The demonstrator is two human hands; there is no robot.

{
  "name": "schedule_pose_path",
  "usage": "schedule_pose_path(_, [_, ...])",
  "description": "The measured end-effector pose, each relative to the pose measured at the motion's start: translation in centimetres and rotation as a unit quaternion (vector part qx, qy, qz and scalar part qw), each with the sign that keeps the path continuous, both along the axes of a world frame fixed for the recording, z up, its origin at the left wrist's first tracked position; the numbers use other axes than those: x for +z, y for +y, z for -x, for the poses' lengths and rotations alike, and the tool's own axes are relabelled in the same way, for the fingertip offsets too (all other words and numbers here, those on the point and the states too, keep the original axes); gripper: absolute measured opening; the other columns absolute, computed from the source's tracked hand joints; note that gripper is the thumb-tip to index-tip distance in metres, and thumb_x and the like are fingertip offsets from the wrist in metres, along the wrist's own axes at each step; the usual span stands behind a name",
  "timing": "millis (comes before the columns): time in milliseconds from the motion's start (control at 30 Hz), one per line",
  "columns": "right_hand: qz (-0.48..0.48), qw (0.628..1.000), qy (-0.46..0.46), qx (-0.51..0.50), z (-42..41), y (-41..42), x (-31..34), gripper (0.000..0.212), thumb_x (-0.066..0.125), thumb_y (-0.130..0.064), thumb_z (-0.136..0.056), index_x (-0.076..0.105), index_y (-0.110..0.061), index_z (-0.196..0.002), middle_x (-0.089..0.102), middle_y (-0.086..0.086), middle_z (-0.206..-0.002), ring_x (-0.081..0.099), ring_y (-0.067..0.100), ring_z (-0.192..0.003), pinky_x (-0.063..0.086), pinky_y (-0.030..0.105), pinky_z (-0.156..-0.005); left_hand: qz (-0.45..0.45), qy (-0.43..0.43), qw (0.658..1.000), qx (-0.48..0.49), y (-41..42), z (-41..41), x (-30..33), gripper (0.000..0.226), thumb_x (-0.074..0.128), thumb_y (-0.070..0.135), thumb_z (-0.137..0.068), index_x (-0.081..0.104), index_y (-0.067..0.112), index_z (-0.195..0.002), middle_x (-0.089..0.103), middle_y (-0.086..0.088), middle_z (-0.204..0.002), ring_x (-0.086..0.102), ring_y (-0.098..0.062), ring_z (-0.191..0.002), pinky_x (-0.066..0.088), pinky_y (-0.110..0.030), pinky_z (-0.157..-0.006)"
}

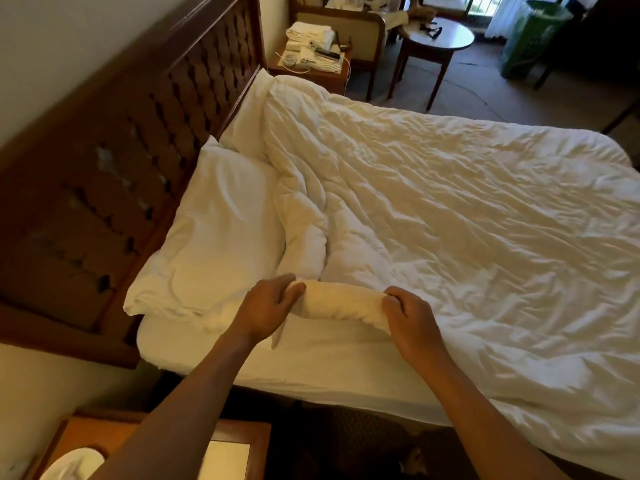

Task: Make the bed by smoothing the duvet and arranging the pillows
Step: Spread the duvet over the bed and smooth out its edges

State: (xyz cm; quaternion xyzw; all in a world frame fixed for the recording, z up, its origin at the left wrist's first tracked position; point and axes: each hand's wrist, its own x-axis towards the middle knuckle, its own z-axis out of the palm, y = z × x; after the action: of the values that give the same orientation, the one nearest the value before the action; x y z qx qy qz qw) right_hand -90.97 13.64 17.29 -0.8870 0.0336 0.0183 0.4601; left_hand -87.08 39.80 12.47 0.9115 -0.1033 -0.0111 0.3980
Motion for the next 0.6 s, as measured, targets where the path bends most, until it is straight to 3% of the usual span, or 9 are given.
schedule_pose_path(100, [0.011,0.998,0.010,0.058,0.1,2.2,-0.6,0.009,0.058,-0.022,-0.093,0.055,-0.028,-0.087,0.055,-0.009,-0.082,0.051,0.002,-0.071,0.041,0.024,-0.063,0.007,-0.019,1.000,-0.005,1.5,-0.4,3.0,0.050,0.043,0.058,-0.093,0.041,0.017,-0.065,0.045,-0.003,-0.053,0.047,-0.014,-0.052,0.037,-0.037,-0.054])
schedule_pose_path(133, [0.020,0.995,0.010,0.098,0.3,3.6,-0.7,0.013,0.061,-0.031,-0.092,0.056,-0.032,-0.103,0.056,-0.012,-0.100,0.053,-0.001,-0.087,0.045,0.020,-0.072,-0.002,-0.020,1.000,-0.017,1.8,-0.3,3.8,0.052,0.043,0.057,-0.094,0.040,0.017,-0.062,0.040,-0.002,-0.051,0.042,-0.012,-0.049,0.034,-0.035,-0.053])
schedule_pose_path(167, [0.038,0.989,0.007,0.145,0.4,5.2,-0.7,0.031,0.062,-0.039,-0.090,0.053,-0.034,-0.119,0.052,-0.015,-0.116,0.050,-0.001,-0.102,0.044,0.018,-0.081,-0.019,-0.021,0.999,-0.032,2.0,-0.2,4.4,0.053,0.043,0.056,-0.095,0.038,0.018,-0.059,0.037,0.000,-0.050,0.037,-0.011,-0.047,0.030,-0.032,-0.051])
schedule_pose_path(233, [0.100,0.970,-0.010,0.221,0.5,8.2,-1.1,0.048,0.062,-0.045,-0.090,0.048,-0.030,-0.133,0.049,-0.014,-0.129,0.046,0.004,-0.116,0.042,0.022,-0.091,-0.045,-0.019,0.998,-0.051,2.0,0.5,4.4,0.053,0.042,0.052,-0.098,0.036,0.021,-0.055,0.035,0.002,-0.047,0.035,-0.012,-0.045,0.025,-0.030,-0.051])
schedule_pose_path(367, [0.145,0.957,-0.026,0.251,-0.6,11.5,-1.4,0.021,0.055,-0.033,-0.098,0.063,-0.021,-0.112,0.066,-0.002,-0.102,0.060,0.017,-0.089,0.047,0.029,-0.075,0.050,-0.004,0.997,0.054,2.6,2.1,2.8,0.055,0.039,0.054,-0.096,0.045,0.015,-0.057,0.041,0.002,-0.049,0.037,-0.008,-0.048,0.031,-0.035,-0.052])
schedule_pose_path(500, [0.107,0.960,-0.006,0.257,-3.3,10.7,-0.6,0.015,0.054,-0.022,-0.095,0.062,-0.015,-0.085,0.065,0.001,-0.080,0.058,0.018,-0.074,0.043,0.034,-0.065,0.139,0.010,0.987,0.075,4.2,3.5,1.0,0.023,0.063,0.048,-0.087,0.056,0.028,-0.078,0.055,0.011,-0.073,0.052,-0.006,-0.070,0.041,-0.029,-0.066])
schedule_pose_path(533, [0.090,0.964,0.000,0.249,-3.9,10.5,-0.2,0.017,0.053,-0.018,-0.095,0.060,-0.014,-0.081,0.064,0.002,-0.077,0.057,0.018,-0.072,0.041,0.034,-0.064,0.125,0.011,0.989,0.083,4.7,3.9,0.1,0.023,0.070,0.052,-0.081,0.059,0.034,-0.090,0.060,0.012,-0.085,0.057,-0.009,-0.081,0.044,-0.029,-0.074])
schedule_pose_path(600, [0.061,0.970,0.013,0.234,-5.1,10.1,0.6,0.020,0.051,-0.014,-0.097,0.061,-0.009,-0.080,0.064,0.004,-0.077,0.057,0.019,-0.071,0.042,0.036,-0.066,0.031,0.031,0.994,0.105,5.7,4.5,-2.3,0.054,0.073,0.065,-0.071,0.055,0.043,-0.117,0.060,0.012,-0.112,0.056,-0.013,-0.103,0.046,-0.035,-0.089])
